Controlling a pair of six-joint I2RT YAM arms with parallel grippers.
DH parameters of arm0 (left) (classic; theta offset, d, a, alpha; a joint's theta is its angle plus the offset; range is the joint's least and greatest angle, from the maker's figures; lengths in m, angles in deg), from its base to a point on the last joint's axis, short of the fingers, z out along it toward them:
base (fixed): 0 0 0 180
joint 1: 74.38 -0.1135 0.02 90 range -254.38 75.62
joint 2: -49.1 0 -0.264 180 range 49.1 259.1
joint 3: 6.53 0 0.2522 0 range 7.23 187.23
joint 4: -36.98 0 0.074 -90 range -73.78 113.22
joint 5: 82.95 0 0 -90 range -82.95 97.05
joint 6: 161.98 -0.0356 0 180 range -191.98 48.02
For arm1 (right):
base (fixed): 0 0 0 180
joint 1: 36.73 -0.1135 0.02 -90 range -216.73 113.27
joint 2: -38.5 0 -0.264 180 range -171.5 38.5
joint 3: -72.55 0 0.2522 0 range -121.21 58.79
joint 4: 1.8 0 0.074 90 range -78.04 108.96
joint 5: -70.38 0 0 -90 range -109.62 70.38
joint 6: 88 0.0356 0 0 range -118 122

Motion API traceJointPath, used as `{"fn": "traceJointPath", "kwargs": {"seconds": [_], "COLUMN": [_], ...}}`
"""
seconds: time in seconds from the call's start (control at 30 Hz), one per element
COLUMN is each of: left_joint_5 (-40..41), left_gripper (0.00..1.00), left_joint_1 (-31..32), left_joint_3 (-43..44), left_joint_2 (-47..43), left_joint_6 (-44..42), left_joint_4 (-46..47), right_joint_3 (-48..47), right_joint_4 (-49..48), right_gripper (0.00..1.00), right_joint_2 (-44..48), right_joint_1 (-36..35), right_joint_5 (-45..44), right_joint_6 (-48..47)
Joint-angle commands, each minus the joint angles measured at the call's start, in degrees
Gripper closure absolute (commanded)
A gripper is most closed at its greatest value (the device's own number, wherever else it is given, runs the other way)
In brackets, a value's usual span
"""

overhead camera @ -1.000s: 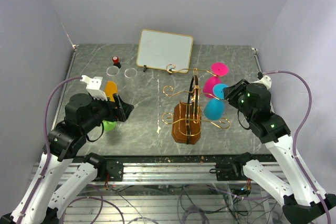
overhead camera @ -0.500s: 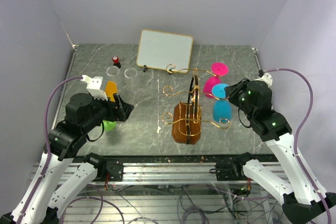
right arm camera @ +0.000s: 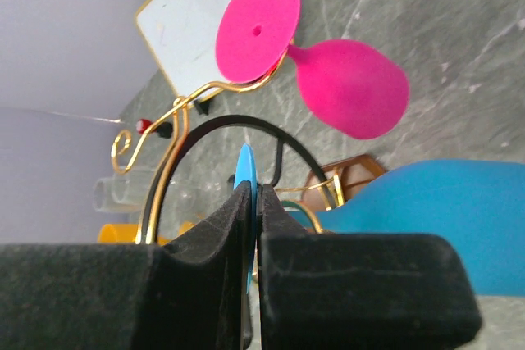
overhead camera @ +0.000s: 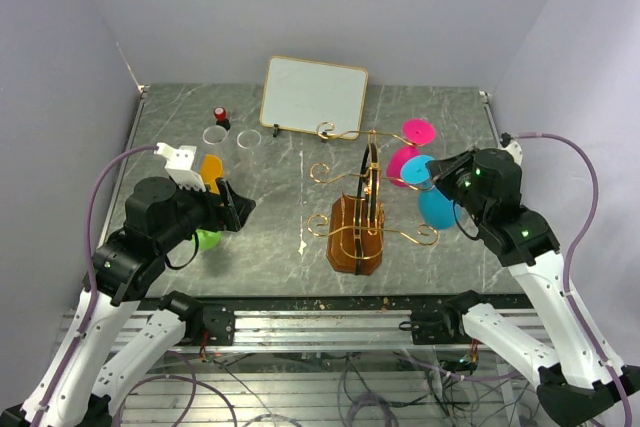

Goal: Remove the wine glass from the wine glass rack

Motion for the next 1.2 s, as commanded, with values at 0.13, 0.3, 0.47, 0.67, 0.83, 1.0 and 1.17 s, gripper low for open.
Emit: {"fn": "traceJointPath", "kwargs": {"seconds": [0.13,0.3,0.47,0.67,0.83,1.0,1.17], "left_joint_5": [-0.75,-0.9,-0.86,-0.86,-1.02,-1.29,-1.16], "left_gripper": [0.1,0.1,0.1,0.11,0.11,0.11,0.11], "left_joint_1": [-0.46,-0.52,-0.52,-0.76,-0.85,-1.11,-1.13], "left_joint_3": [-0.18,-0.13,-0.19,-0.09,-0.18,-0.24,-0.24], "left_joint_2": [0.05,0.46,0.72,1.01,1.08,1.32,1.18], "left_joint_6": [-0.18,-0.17,-0.19,-0.17,-0.17,-0.08,-0.1], "left_joint_4": [2.15,2.19,2.27,2.2,2.39,2.38,2.37], "right_joint_3": [0.57,1.17,0.77,-0.27,-0.06,3.22,3.94], "right_joint_4": [-0.17,3.4,7.34,10.48,9.83,4.2,-1.56], "right_gripper": [0.98,0.99,0.99,0.99,0.99,0.99,0.98], "right_joint_2": [2.13,4.53,5.35,5.13,6.75,9.24,7.77], "right_joint_1": [-0.01,-0.02,-0.02,-0.02,-0.03,-0.02,-0.08], "right_joint_5": [1.85,-3.36,-6.9,-5.91,-2.74,1.59,6.82], "right_joint_6": [13.74,21.33,25.65,25.56,23.23,22.23,20.26]}}
